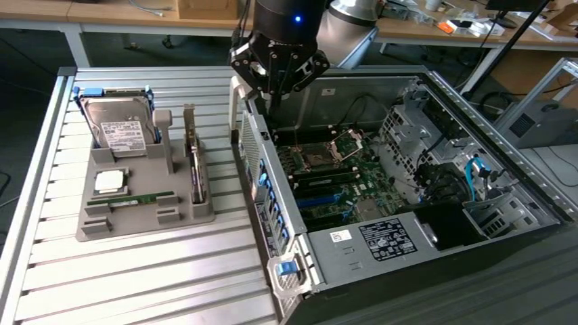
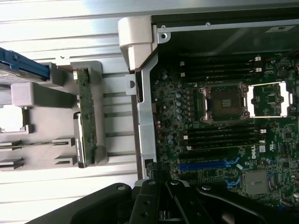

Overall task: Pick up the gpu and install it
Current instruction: 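Reach for the gpu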

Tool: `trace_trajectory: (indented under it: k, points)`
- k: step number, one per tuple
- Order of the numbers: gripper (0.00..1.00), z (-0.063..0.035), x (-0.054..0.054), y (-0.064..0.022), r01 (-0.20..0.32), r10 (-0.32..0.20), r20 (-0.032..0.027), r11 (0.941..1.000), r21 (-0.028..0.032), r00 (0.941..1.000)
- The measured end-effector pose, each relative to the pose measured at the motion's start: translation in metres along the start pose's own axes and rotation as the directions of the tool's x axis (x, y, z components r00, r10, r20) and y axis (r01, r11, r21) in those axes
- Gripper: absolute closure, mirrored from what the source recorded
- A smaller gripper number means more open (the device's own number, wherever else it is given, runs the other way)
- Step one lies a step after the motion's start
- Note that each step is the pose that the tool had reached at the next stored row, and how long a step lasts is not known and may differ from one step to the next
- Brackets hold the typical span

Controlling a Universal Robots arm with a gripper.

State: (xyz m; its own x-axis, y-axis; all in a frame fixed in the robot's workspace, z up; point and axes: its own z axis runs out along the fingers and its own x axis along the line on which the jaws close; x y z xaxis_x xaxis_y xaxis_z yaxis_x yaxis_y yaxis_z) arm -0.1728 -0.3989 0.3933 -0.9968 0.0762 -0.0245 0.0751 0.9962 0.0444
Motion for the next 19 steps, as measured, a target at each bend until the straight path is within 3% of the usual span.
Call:
trace_trajectory:
  k: [19]
  points:
    - [0.89, -0.0002, 0.0060, -0.0004, 0.000, 0.000, 0.0000, 1.0000, 0.0000, 1.0000]
